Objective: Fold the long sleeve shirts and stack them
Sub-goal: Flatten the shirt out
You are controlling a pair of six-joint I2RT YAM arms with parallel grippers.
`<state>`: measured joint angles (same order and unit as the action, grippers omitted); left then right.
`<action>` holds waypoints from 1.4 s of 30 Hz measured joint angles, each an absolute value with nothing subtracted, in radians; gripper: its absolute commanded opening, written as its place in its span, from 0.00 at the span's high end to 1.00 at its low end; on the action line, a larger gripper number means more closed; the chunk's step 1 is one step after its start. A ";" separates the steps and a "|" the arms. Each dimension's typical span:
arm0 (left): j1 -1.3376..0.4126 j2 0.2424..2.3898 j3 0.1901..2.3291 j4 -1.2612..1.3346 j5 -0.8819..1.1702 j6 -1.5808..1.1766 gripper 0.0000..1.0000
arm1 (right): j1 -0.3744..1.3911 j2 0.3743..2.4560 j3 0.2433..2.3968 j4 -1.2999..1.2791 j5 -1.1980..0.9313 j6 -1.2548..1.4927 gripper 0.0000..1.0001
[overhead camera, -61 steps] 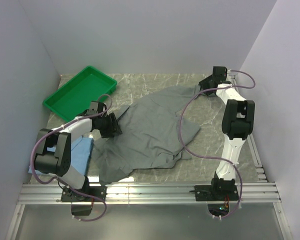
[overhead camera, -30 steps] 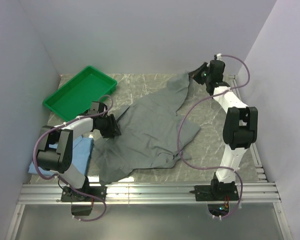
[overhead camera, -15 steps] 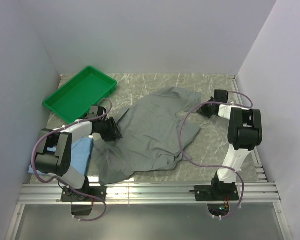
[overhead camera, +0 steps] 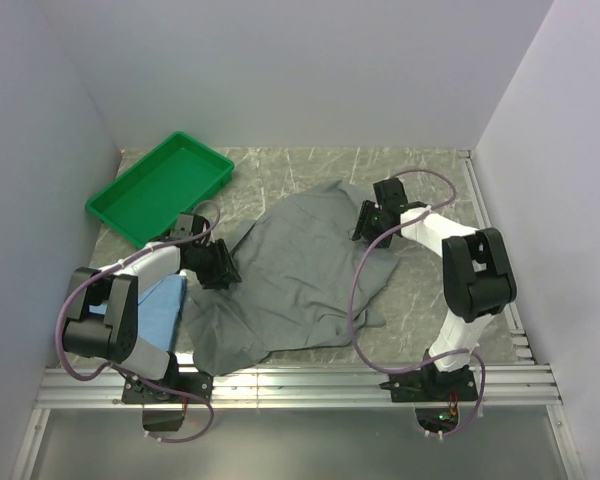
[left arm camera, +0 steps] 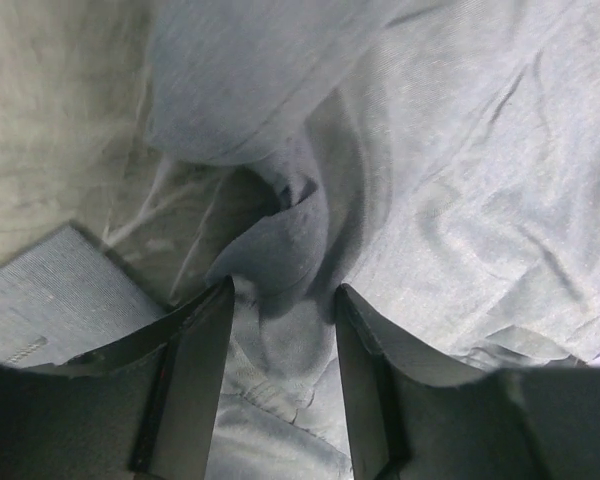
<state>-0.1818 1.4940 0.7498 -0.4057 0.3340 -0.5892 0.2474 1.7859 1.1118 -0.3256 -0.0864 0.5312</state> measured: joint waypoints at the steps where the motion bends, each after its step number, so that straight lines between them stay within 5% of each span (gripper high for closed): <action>1: -0.182 1.494 0.760 -0.412 0.331 -0.582 0.48 | 0.249 1.773 1.112 -0.334 -0.084 0.521 0.38; 13: -0.182 1.484 0.807 -0.384 0.308 -0.534 0.45 | -0.067 1.714 1.250 -0.372 0.010 0.468 0.43; 19: -0.182 1.502 0.807 -0.371 0.292 -0.523 0.45 | -0.059 1.890 1.374 -0.395 0.025 0.424 0.35; 30: -0.182 1.516 0.807 -0.371 0.266 -0.512 0.44 | 0.080 2.086 1.561 -0.499 0.072 0.283 0.36; 39: -0.182 1.522 0.807 -0.371 0.256 -0.512 0.44 | 0.130 2.150 1.620 -0.570 0.138 0.245 0.53; 42: -0.182 1.523 0.807 -0.371 0.256 -0.512 0.44 | 0.126 2.150 1.631 -0.604 0.152 0.236 0.70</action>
